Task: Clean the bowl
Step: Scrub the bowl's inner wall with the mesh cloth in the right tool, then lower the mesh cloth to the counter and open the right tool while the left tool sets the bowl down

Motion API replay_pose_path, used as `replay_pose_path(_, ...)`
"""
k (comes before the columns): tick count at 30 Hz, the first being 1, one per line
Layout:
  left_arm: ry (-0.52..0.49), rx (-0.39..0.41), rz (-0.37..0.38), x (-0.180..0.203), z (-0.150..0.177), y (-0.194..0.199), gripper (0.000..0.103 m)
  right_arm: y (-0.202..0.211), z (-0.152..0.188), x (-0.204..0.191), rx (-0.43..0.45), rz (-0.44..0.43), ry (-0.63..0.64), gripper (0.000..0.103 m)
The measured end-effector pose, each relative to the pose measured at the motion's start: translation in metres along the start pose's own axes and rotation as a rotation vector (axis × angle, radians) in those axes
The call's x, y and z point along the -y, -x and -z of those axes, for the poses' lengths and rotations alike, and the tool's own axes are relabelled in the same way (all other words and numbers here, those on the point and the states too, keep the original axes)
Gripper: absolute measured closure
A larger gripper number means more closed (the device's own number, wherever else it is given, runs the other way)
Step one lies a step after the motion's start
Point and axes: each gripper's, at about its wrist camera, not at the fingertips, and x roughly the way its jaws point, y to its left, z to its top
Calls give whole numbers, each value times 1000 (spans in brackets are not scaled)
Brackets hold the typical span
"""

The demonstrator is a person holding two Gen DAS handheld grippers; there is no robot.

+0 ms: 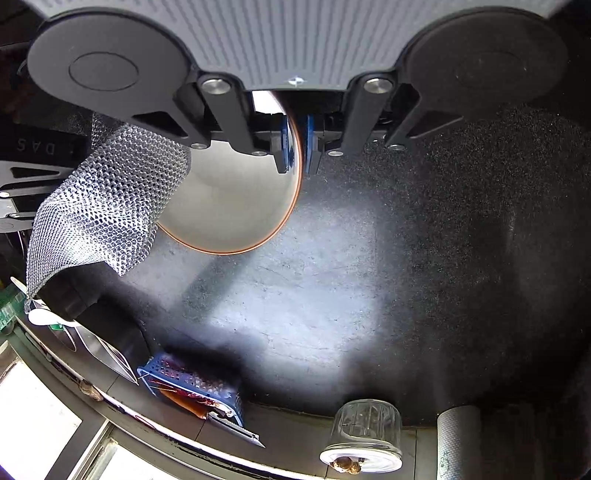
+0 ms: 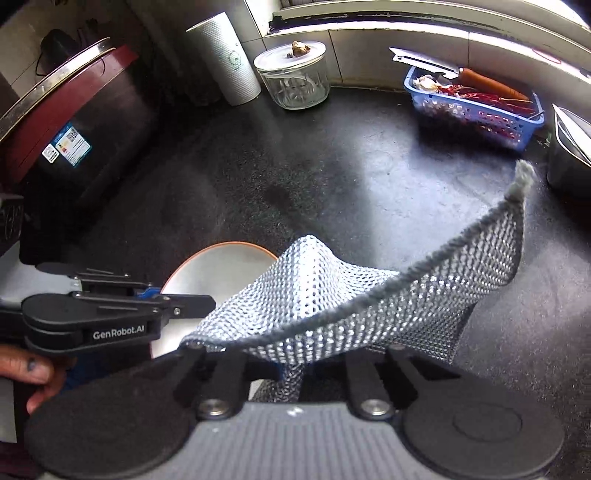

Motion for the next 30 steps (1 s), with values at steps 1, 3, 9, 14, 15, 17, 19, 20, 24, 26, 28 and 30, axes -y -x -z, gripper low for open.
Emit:
replay_pose_path(1, -2, -1, -1, 0, 0, 0, 96, 2, 0, 0, 6, -1, -1, 94)
replay_pose_path(3, -12, -6, -4, 1, 0, 0, 95, 9, 0, 2, 16, -6, -2, 95)
replay_pose_path(9, -21, -25, -5, -1, 1, 2, 89, 35, 0, 13, 32, 3, 17, 96)
replay_pose_path(14, -27, -45, -7, -4, 1, 0, 69, 48, 5, 32, -37, 60, 102, 96)
replay_pose_path(15, -24, -45, -2, -5, 2, 0, 63, 48, 7, 34, -58, 77, 129, 96)
replay_pose_path(17, -38, -37, -4, -4, 3, 1, 49, 42, 14, 41, -122, 132, 198, 96)
replay_pose_path(19, -60, -26, -14, -2, 4, 3, 47, 33, 21, 47, -179, 169, 251, 96)
replay_pose_path(20, -67, -23, -18, -1, 4, 4, 44, 28, 24, 49, -208, 182, 272, 96)
replay_pose_path(24, -78, -9, -32, 0, 5, 7, 39, 11, 32, 56, -311, 180, 318, 91)
replay_pose_path(26, -75, -2, -39, 0, 5, 10, 38, 6, 34, 56, -349, 197, 345, 73)
replay_pose_path(28, -74, 7, -45, -1, 5, 12, 36, 6, 35, 58, -365, 206, 356, 57)
replay_pose_path(30, -71, 16, -46, -1, 5, 15, 35, 11, 36, 60, -364, 204, 353, 46)
